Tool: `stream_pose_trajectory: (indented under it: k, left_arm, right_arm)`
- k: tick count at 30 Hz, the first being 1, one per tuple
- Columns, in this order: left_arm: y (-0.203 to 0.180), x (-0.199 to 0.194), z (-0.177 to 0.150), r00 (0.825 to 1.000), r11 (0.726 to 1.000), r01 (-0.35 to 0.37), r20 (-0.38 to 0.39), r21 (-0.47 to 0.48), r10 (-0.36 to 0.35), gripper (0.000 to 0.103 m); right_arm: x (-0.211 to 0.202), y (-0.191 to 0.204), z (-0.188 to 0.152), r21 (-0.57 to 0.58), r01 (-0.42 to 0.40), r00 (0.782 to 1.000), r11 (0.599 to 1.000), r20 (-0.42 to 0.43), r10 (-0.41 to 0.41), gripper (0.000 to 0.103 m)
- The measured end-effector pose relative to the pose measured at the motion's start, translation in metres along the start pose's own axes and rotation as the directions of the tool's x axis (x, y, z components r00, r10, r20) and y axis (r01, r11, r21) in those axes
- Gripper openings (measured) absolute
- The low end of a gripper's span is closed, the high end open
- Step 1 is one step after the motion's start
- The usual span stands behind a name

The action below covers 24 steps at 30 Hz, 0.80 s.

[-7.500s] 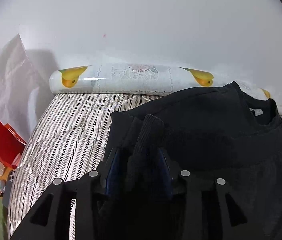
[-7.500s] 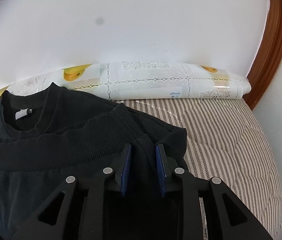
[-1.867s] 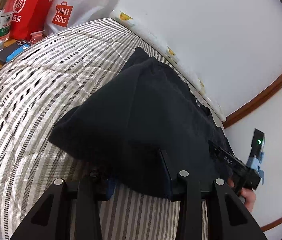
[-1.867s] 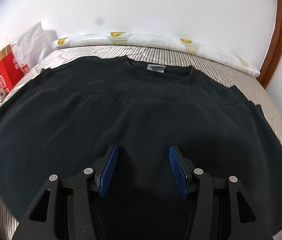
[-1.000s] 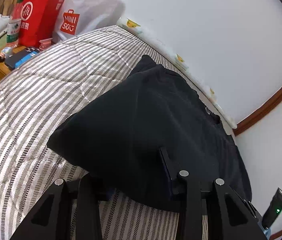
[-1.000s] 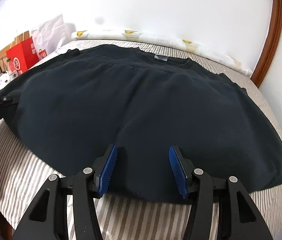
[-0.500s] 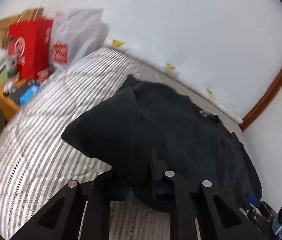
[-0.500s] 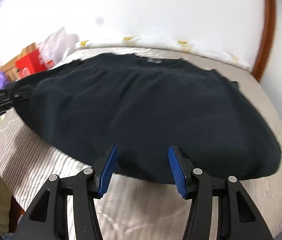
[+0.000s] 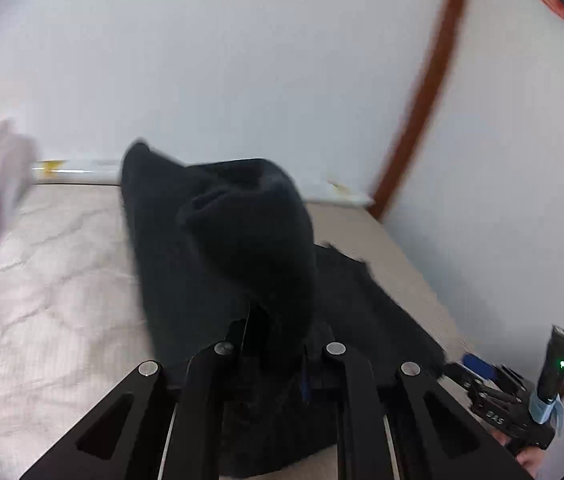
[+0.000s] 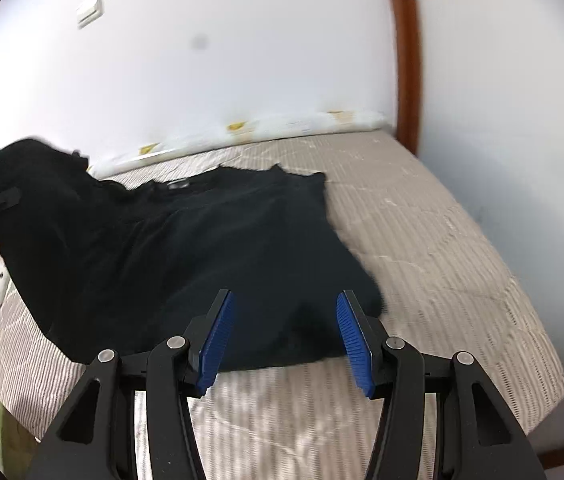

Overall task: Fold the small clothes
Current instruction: 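Grasp the folded bundle with the left tool and lift it while the right tool grasps its edge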

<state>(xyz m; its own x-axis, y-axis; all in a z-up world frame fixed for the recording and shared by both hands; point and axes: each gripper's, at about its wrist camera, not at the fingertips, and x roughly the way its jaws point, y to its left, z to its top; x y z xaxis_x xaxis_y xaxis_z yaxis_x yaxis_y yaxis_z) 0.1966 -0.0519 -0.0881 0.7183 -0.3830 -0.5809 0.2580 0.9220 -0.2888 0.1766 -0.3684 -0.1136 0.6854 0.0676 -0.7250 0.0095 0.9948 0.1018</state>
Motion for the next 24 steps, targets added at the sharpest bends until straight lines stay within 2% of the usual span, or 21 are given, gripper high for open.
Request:
stream_pose_trajectory:
  k: [3,6,9,12,14,15,17,20,22,24]
  left_arm:
    - [-0.03,0.038,-0.014,0.996,0.997,0.045,-0.073,0.059,-0.04,0.012]
    - [-0.046,0.079,-0.037,0.982,0.994,0.079,-0.177,0.075,-0.064,0.012]
    - [-0.049,0.104,-0.057,0.972,0.995,0.057,-0.23,0.086,-0.036,0.013]
    - [-0.045,0.107,-0.058,0.966,0.994,0.086,-0.248,0.074,-0.065,0.017]
    - [-0.041,0.103,-0.054,0.96,0.99,0.126,-0.259,0.056,-0.108,0.029]
    - [-0.037,0.099,-0.052,0.95,0.986,0.162,-0.275,0.042,-0.145,0.032]
    - [-0.035,0.093,-0.051,0.944,0.981,0.193,-0.28,0.032,-0.177,0.035]
    - [-0.028,0.072,-0.059,0.957,0.983,0.169,-0.251,0.077,-0.145,0.042]
    - [-0.018,0.056,-0.067,0.972,0.986,0.12,-0.217,0.113,-0.093,0.043]
    - [-0.007,0.041,-0.078,0.982,0.987,0.065,-0.186,0.15,-0.036,0.049]
  right_arm:
    - [-0.002,-0.016,-0.003,0.018,0.007,1.0,1.0,0.002,-0.007,0.052]
    - [0.002,-0.027,-0.011,0.029,0.006,1.0,1.0,-0.018,-0.005,0.052]
    - [0.009,-0.034,-0.017,0.043,-0.009,0.999,0.999,-0.045,0.011,0.052]
    - [0.014,-0.031,-0.017,0.045,-0.031,0.998,0.999,-0.054,0.033,0.052]
    - [0.016,-0.027,-0.014,0.04,-0.058,0.997,0.998,-0.048,0.06,0.053]
    - [0.017,-0.023,-0.012,0.034,-0.076,0.996,0.997,-0.045,0.077,0.054]
    - [0.018,-0.013,-0.006,0.023,-0.11,0.993,0.994,-0.039,0.111,0.054]
    - [0.021,0.003,0.002,0.021,-0.187,0.982,0.982,-0.034,0.188,0.059]
    - [0.025,0.014,0.006,0.037,-0.245,0.969,0.969,-0.033,0.246,0.071]
    - [0.031,0.023,0.008,0.055,-0.291,0.955,0.955,-0.037,0.293,0.072]
